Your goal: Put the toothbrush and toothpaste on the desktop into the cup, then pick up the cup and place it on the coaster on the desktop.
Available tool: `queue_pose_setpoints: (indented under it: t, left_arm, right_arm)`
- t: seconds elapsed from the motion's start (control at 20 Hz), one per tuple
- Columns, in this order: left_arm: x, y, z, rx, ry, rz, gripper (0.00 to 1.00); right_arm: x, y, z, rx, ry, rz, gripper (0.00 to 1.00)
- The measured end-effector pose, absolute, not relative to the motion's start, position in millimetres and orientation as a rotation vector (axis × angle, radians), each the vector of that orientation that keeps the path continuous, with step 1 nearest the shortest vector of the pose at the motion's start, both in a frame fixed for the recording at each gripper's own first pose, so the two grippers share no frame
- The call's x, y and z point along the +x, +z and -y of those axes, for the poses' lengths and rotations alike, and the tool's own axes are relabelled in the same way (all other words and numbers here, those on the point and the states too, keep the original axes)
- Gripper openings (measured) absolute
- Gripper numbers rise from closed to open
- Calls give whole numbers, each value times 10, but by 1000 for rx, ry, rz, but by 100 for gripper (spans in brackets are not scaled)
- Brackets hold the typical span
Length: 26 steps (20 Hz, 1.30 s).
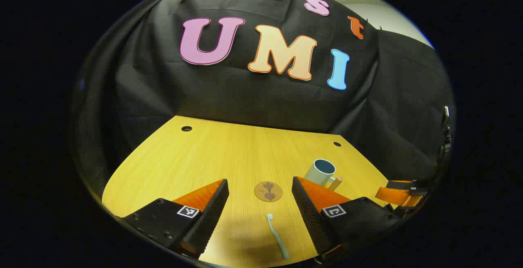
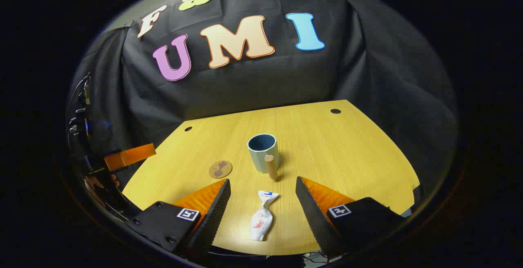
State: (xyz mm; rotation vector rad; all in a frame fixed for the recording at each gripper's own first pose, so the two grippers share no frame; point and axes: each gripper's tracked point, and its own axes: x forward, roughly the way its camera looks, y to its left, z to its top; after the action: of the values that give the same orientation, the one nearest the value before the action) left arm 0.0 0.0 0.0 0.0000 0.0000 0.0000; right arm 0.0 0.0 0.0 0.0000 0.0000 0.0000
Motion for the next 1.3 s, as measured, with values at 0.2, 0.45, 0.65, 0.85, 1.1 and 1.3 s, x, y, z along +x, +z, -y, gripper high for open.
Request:
queue_pose_setpoints:
  t: [0.2,0.45,0.65,0.85,1.1,1.3]
  left_arm:
    - [-133,-173,-41,23,30,-41,94]
    - [-187,-294,-75,23,40,-67,93]
    - [-187,-290,-93,47,32,-71,93]
    - [-186,-345,-158,38,38,-88,93]
    - [-184,-483,-318,44,63,-126,93]
    - [-190,-551,-446,54,92,-157,93]
  right_arm:
    - [-11,-69,21,-28,9,-19,98]
    - [-8,-246,11,-38,7,-76,94]
    - [35,-298,-4,-60,-4,-108,98]
    - [159,-409,-13,-78,-2,-177,98]
    - [470,-662,-51,-157,6,-312,98]
    - [748,-928,-134,-178,24,-429,94]
